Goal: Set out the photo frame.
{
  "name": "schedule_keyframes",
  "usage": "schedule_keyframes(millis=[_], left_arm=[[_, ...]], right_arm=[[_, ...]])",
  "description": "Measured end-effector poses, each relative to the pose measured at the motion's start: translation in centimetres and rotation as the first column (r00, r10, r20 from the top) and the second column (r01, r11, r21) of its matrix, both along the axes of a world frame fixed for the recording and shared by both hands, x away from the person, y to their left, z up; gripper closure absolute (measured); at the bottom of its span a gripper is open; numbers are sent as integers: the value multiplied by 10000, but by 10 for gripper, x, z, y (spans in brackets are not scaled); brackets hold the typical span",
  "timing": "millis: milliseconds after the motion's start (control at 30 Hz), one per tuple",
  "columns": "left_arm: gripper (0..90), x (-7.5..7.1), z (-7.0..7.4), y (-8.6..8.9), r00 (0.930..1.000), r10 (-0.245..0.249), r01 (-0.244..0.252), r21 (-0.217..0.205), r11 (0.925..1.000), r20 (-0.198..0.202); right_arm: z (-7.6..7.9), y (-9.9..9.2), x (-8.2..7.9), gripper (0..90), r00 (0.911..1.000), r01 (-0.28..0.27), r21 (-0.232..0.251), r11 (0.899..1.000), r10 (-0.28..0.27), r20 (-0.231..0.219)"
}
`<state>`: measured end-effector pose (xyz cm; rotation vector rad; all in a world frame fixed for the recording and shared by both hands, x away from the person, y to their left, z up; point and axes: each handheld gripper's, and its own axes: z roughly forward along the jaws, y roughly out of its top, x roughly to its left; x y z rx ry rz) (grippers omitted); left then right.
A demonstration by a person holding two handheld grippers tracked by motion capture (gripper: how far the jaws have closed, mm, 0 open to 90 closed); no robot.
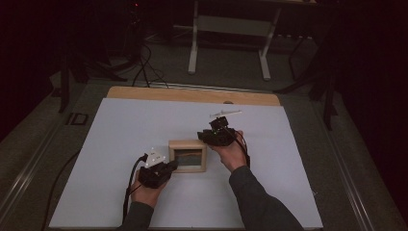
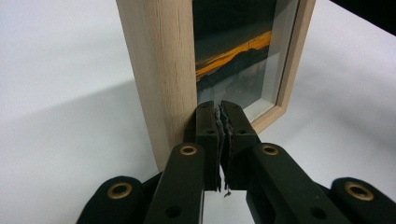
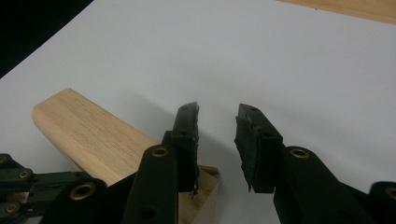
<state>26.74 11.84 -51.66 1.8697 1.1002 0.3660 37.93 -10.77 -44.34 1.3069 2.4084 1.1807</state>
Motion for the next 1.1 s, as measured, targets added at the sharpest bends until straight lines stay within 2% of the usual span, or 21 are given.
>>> schedule_keyframes(millis=[133, 167, 333, 467, 567, 667, 700, 733, 767, 833, 900, 1000, 1100], left_arm=[[814, -1, 0, -1, 10000, -30, 30, -52, 10000, 11], [803, -2, 0, -2, 9999, -117, 117, 10, 9999, 7], [753, -6, 3, 1, 9990, -399, 402, -135, 9991, 195], [707, -11, 7, 6, 9981, -484, 483, 33, 9988, 384], [677, -11, 10, 12, 9980, -306, 305, 27, 9995, 548], [616, -10, 14, 18, 9975, 33, -23, -149, 9999, 707], [593, -10, 14, 19, 9974, 95, -83, -174, 9998, 714], [580, -10, 14, 19, 9974, 95, -83, -174, 9998, 714], [555, -6, 14, 21, 9981, 131, -117, -237, 9997, 606], [534, -3, 12, 21, 9986, 57, -42, -278, 9996, 528], [521, 0, 10, 19, 9988, -13, 20, -146, 9999, 480], [518, 3, 8, 15, 9989, -11, 10, 22, 10000, 461], [523, 6, 7, 14, 9991, 24, -24, -10, 10000, 425]], right_arm=[[0, 0, 1, 641, 10000, 49, -45, 10000, -49, 50], [-2, -2, 2, 594, 9999, 44, -15, 10000, -44, 115], [-1, -9, 2, 534, 9998, -51, 403, 9992, 44, 174], [5, -16, -4, 502, 9975, -443, 792, 9959, 397, 586], [5, -20, -8, 497, 9956, -739, 897, 9932, 682, 646], [3, -24, -13, 462, 9908, -1184, 1183, 9859, 1093, 801], [2, -27, -17, 440, 9864, -1440, 1261, 9815, 1321, 982], [2, -27, -17, 440, 9864, -1440, 1261, 9815, 1321, 982], [1, -30, -22, 403, 9806, -1742, 1381, 9750, 1590, 1148], [-1, -32, -27, 360, 9749, -2002, 1377, 9700, 1832, 1269], [-5, -32, -32, 328, 9698, -2217, 1313, 9662, 2044, 1334], [-16, -31, -34, 301, 9645, -2488, 1116, 9621, 2355, 1196], [-26, -29, -34, 304, 9647, -2539, 1028, 9617, 2441, 987]])
